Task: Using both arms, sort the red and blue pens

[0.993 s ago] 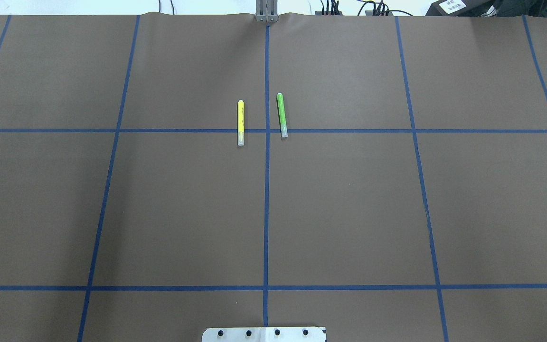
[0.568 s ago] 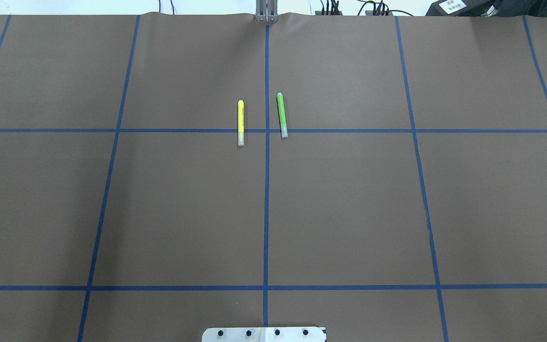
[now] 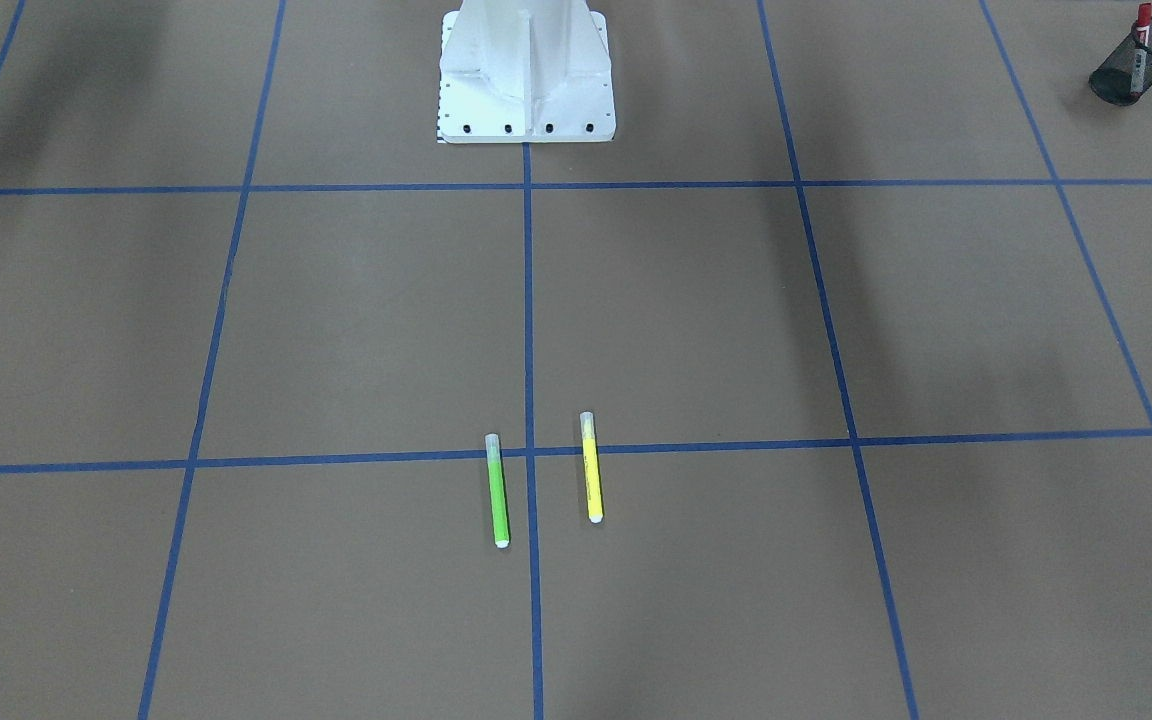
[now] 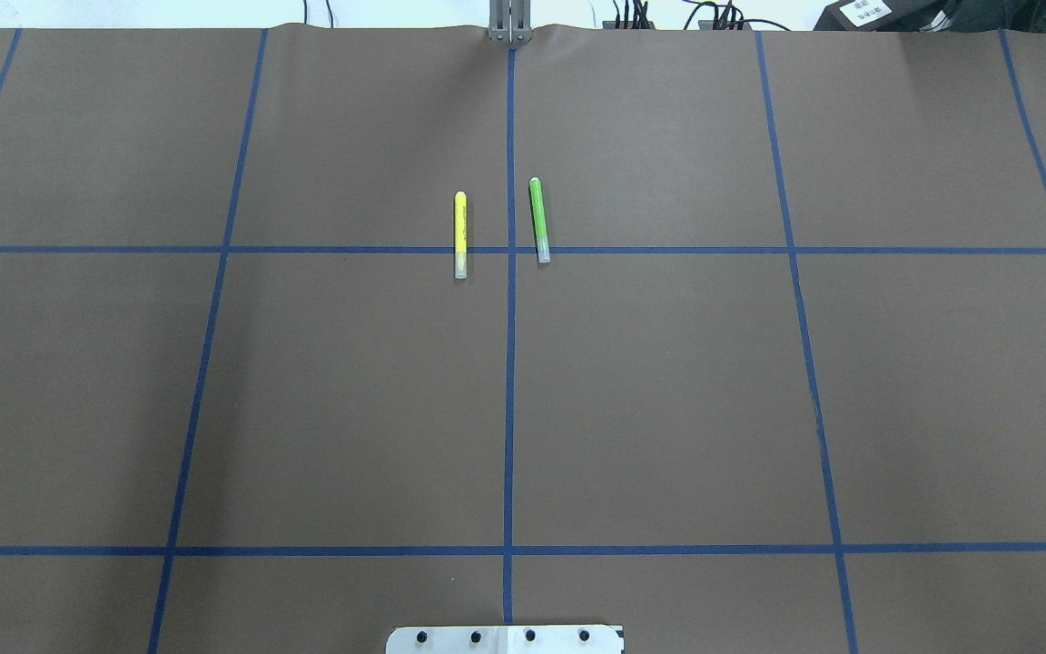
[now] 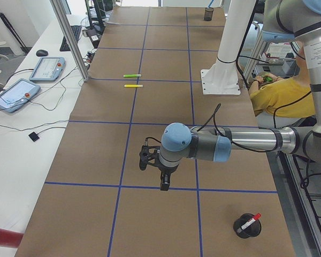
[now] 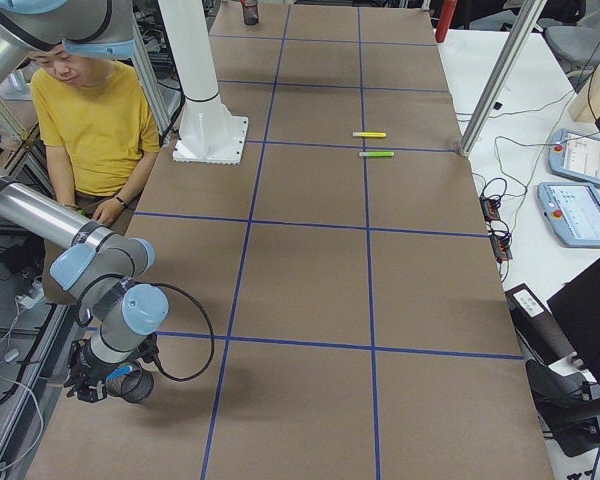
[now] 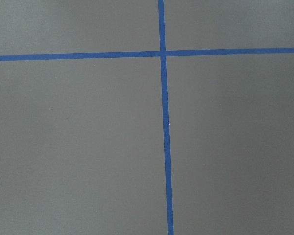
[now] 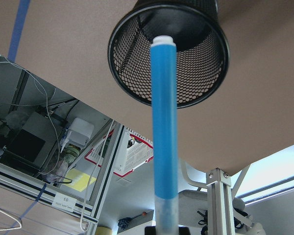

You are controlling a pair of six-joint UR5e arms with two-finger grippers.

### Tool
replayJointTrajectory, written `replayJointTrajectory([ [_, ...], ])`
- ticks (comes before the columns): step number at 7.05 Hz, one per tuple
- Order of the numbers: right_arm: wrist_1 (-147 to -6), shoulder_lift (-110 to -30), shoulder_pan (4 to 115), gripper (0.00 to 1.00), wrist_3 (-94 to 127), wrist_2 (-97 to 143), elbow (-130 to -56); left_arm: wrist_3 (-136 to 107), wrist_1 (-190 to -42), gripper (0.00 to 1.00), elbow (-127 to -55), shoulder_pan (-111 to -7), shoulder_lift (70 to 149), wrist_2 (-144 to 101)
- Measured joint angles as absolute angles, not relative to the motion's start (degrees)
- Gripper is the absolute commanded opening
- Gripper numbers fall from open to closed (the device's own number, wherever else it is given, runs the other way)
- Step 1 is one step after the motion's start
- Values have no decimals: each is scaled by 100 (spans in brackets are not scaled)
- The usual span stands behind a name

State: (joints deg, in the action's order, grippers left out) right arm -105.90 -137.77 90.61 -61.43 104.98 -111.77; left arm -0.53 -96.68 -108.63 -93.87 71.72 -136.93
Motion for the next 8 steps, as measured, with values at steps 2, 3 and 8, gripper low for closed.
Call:
replayJointTrajectory([
  [2,-10596,-13787,9061,40,-6143,10439,-11176,-53,-9668,99,-10863,-9387,7172,-13693],
  [3,-10598,-13789,9064,41,-6144,10422,-11179,-53,-9668,99,-10863,-9387,7172,-13693],
  [8,-10605,-13757,9074,98,-6136,10420,-11206,-53,-9668,99,-10863,-9387,7172,-13693],
])
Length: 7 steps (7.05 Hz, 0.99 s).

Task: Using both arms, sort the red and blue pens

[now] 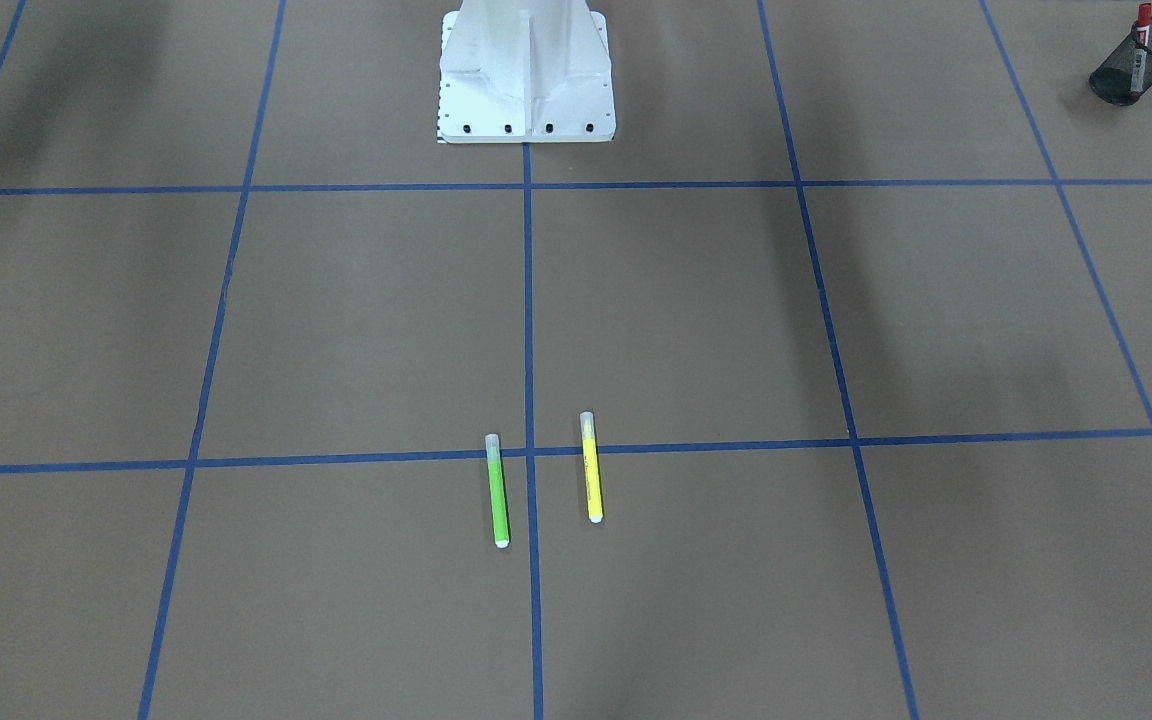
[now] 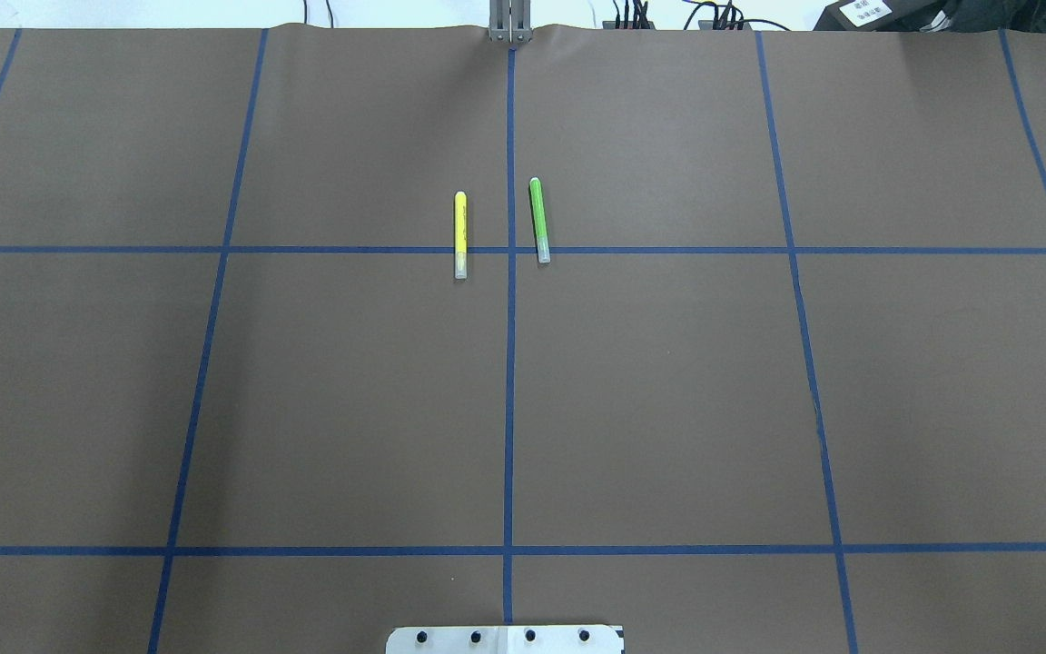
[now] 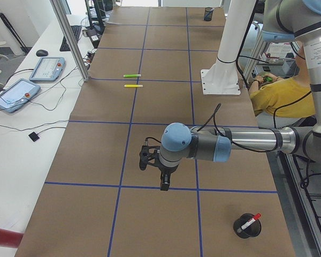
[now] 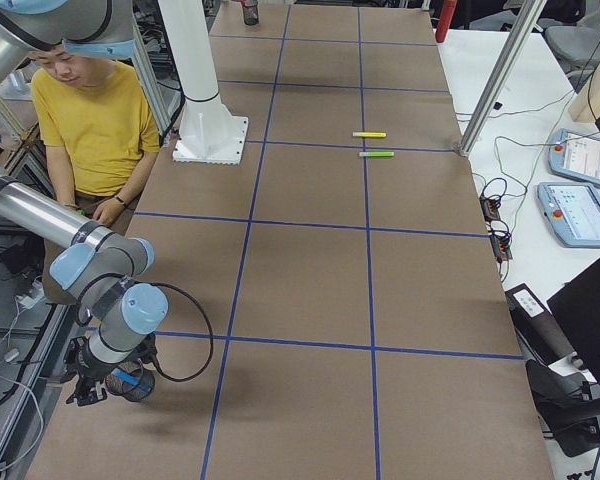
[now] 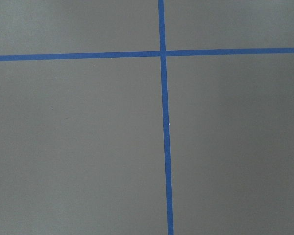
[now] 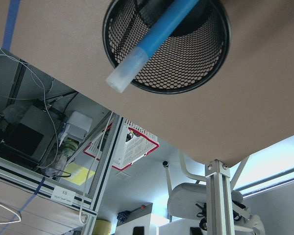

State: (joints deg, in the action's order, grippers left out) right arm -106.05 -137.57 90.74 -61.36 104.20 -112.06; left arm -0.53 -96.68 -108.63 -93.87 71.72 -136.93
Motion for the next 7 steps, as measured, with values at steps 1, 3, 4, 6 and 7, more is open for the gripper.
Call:
replayJointTrajectory([
  [1,-10620,-13652,9076,98,-6133,10430,-11217,-53,-9668,99,-10863,-9387,7172,-13693],
  [3,-10655,-13227,9079,98,-6127,10444,-11213,-59,-9662,99,-10847,-9387,7172,-13699],
  [4,-10657,-12947,9079,99,-6127,10438,-11205,-60,-9660,99,-10824,-9387,7172,-13701],
  [6,-10643,-12226,9079,99,-6104,10434,-11193,-64,-9659,99,-10798,-9387,7172,-13702],
  [7,-10617,-11831,9079,99,-6079,10480,-11187,-70,-9659,99,-10781,-9387,7172,-13702],
])
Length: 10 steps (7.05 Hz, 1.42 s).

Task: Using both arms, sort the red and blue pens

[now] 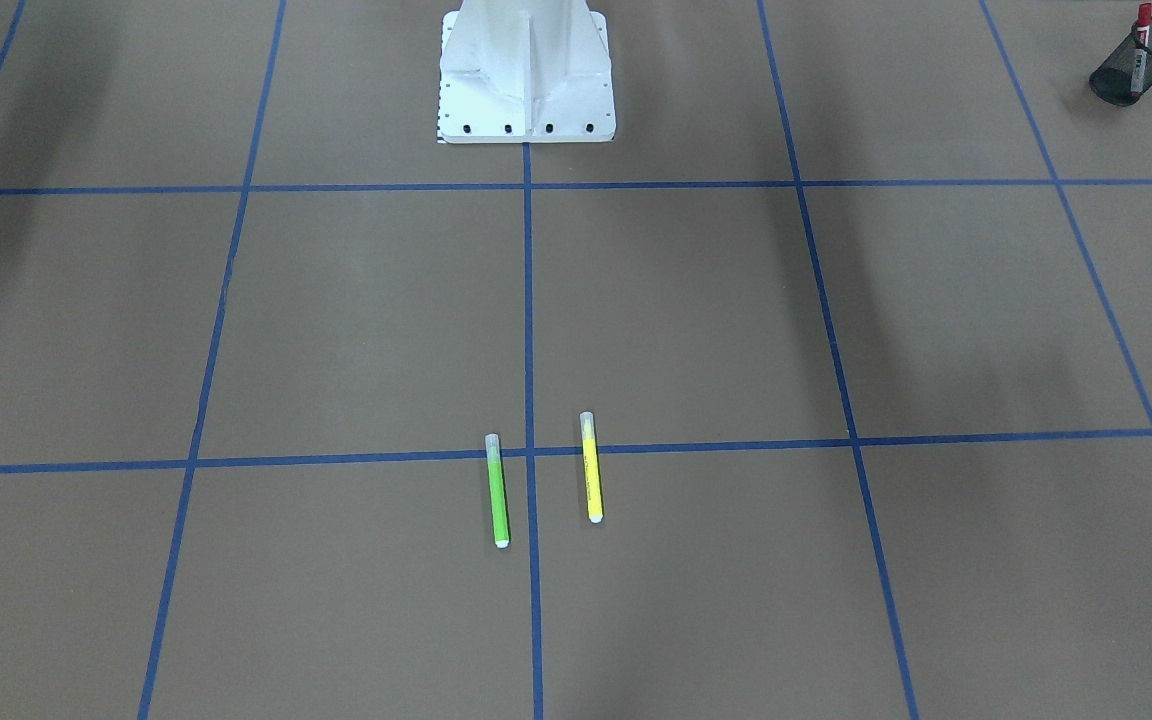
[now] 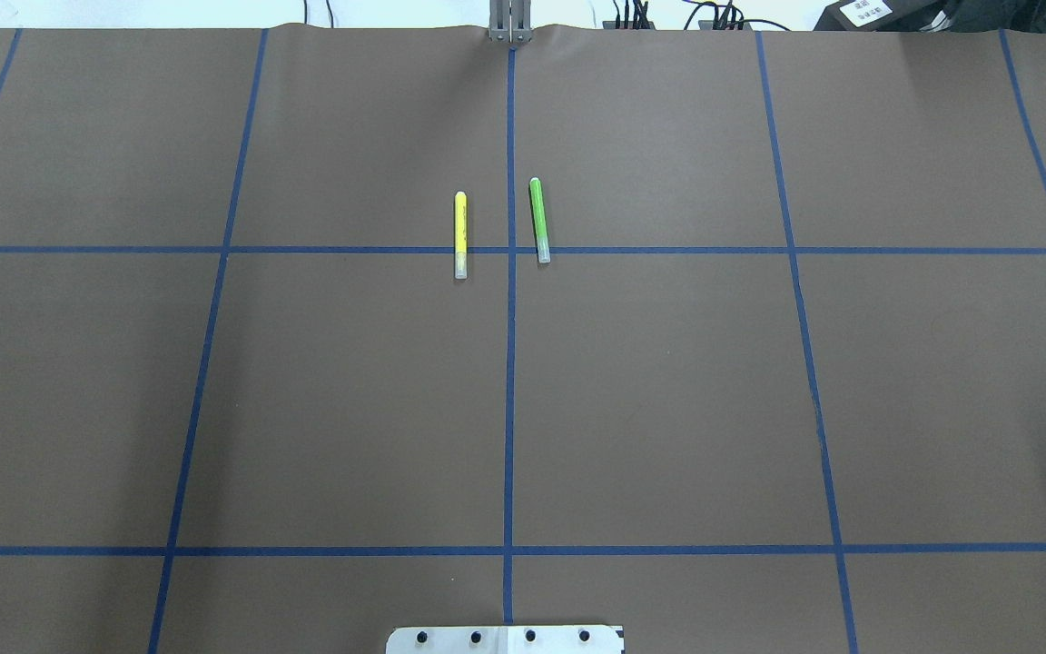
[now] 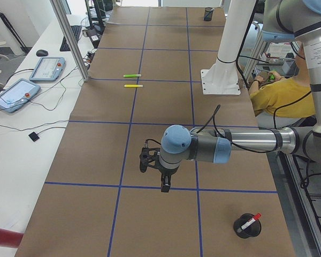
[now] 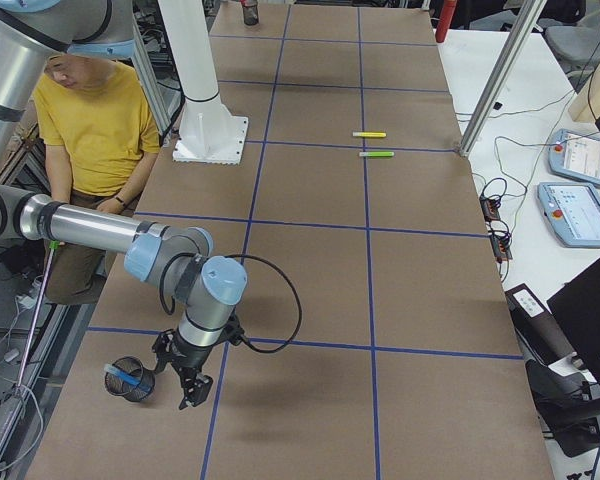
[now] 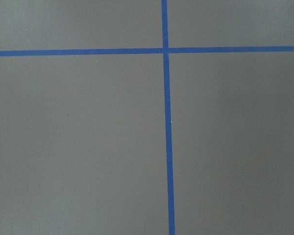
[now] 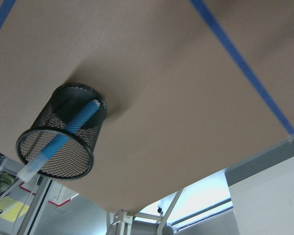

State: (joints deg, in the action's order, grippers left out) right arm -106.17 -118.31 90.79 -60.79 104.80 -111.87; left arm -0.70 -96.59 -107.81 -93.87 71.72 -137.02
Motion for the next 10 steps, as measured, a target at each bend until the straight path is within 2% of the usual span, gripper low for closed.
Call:
replayJointTrajectory([
  [4,-10580,-10147,9072,99,-5764,11407,-10916,-95,-9659,99,-10677,-9387,7192,-13702],
  [7,-10315,-8877,9063,99,-3640,13072,-9866,-97,-9663,99,-10584,-9385,7230,-13702],
  [10,-8727,-8777,9063,99,-314,13388,-8923,-103,-9661,99,-10534,-9378,7260,-13700],
])
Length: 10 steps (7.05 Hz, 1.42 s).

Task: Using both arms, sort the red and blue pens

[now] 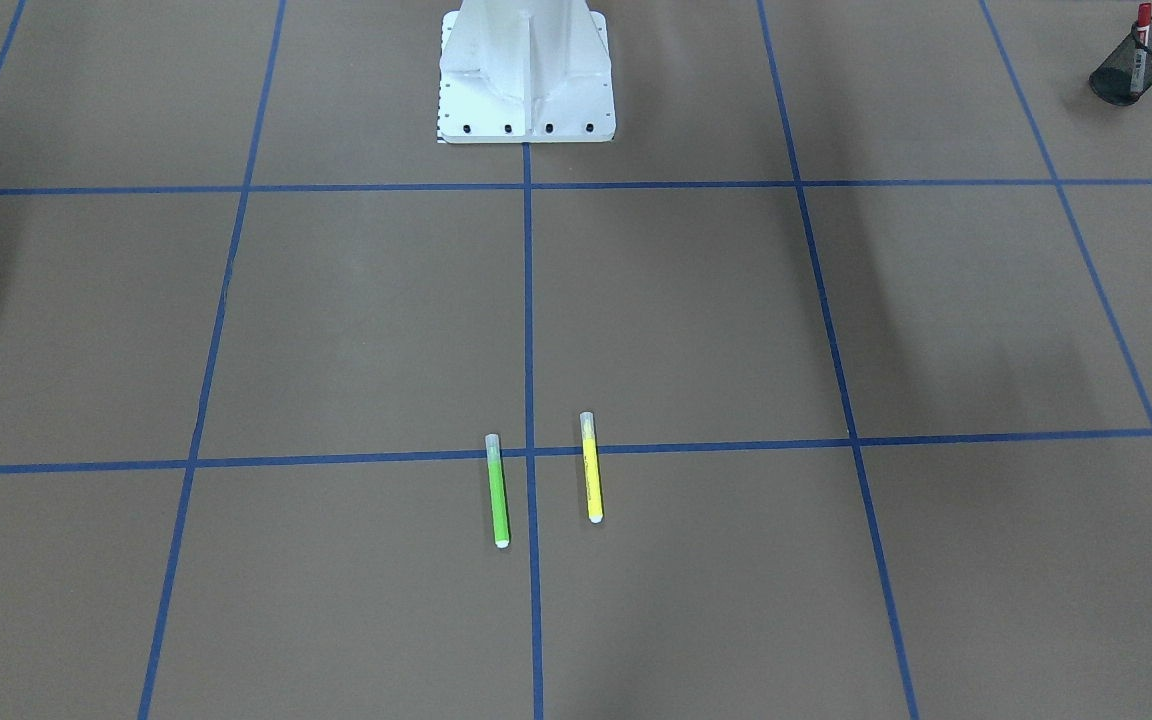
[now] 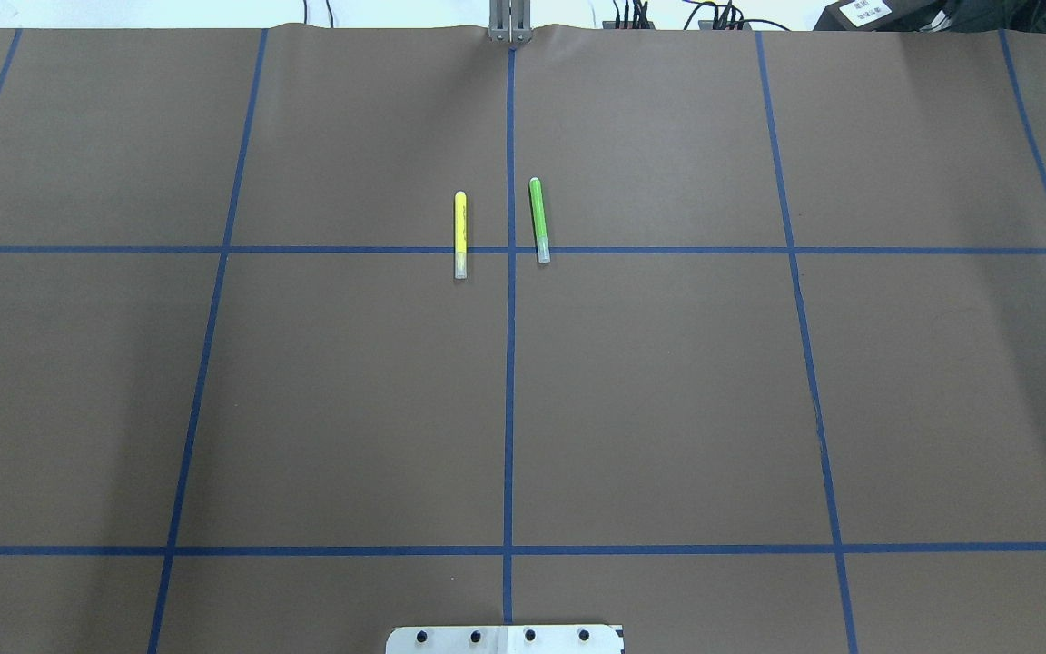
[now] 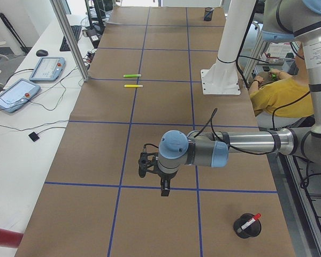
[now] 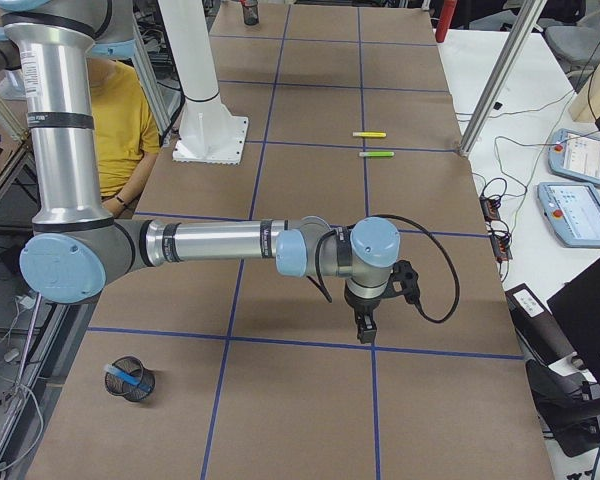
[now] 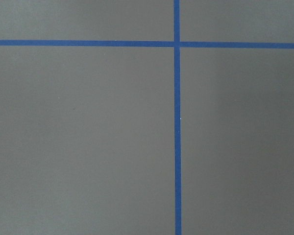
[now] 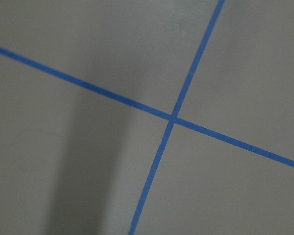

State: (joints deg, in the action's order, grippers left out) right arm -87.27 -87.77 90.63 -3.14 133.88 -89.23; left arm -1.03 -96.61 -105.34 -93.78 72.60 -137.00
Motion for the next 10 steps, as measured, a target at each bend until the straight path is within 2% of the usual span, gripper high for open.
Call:
replayJointTrajectory([
  [2,-8122,-9076,9069,99,148,13291,-8688,-216,-9660,99,-10472,-9378,7319,-13680],
  [10,-8012,-9357,9062,99,-240,13022,-8980,-457,-9596,99,-10433,-9380,7537,-13623],
])
